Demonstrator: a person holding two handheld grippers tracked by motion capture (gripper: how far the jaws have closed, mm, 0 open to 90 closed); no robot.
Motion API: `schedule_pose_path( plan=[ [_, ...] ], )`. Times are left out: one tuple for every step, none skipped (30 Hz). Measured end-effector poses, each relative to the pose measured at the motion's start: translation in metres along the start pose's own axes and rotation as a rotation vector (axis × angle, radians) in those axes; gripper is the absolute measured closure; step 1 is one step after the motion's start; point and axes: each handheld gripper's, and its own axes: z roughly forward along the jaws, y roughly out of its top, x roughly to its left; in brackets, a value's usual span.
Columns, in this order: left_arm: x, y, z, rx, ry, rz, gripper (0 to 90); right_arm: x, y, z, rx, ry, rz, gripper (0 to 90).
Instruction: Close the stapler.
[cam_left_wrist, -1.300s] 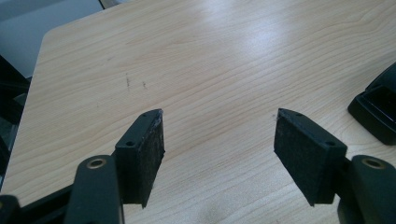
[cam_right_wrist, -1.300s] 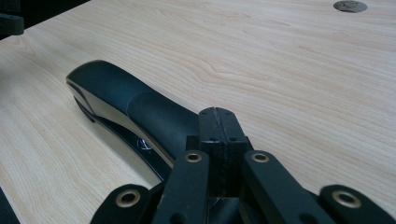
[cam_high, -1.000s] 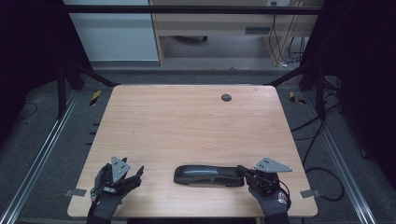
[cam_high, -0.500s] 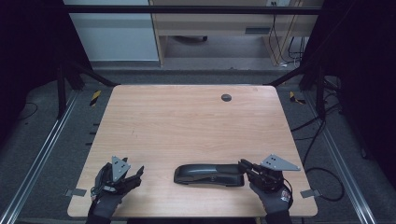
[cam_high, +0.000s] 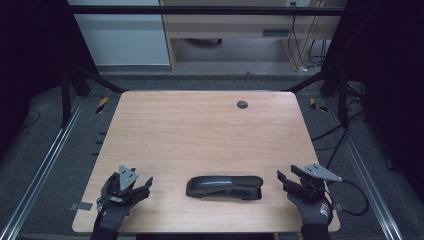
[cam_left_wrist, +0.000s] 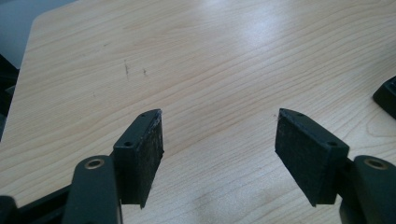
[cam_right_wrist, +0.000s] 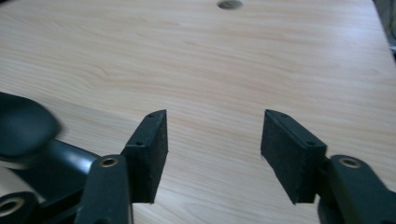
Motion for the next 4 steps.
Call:
schedule_pose_path(
  plan=[
    [0.001,-0.001,0.001,0.007,-0.003,0.002,31.0,-0.003,-0.002,0.001,0.018,-0.013,0.001,39.3],
    [0.002,-0.001,0.002,0.014,-0.004,0.000,30.5,-0.007,-0.004,0.002,0.032,-0.031,-0.003,38.7],
    [0.003,-0.001,0.003,0.016,-0.004,-0.002,30.0,-0.012,-0.006,0.003,0.041,-0.049,-0.008,38.5],
    [0.004,-0.001,0.004,0.014,-0.004,-0.004,29.7,-0.015,-0.008,0.003,0.053,-0.056,0.010,37.6]
  ],
)
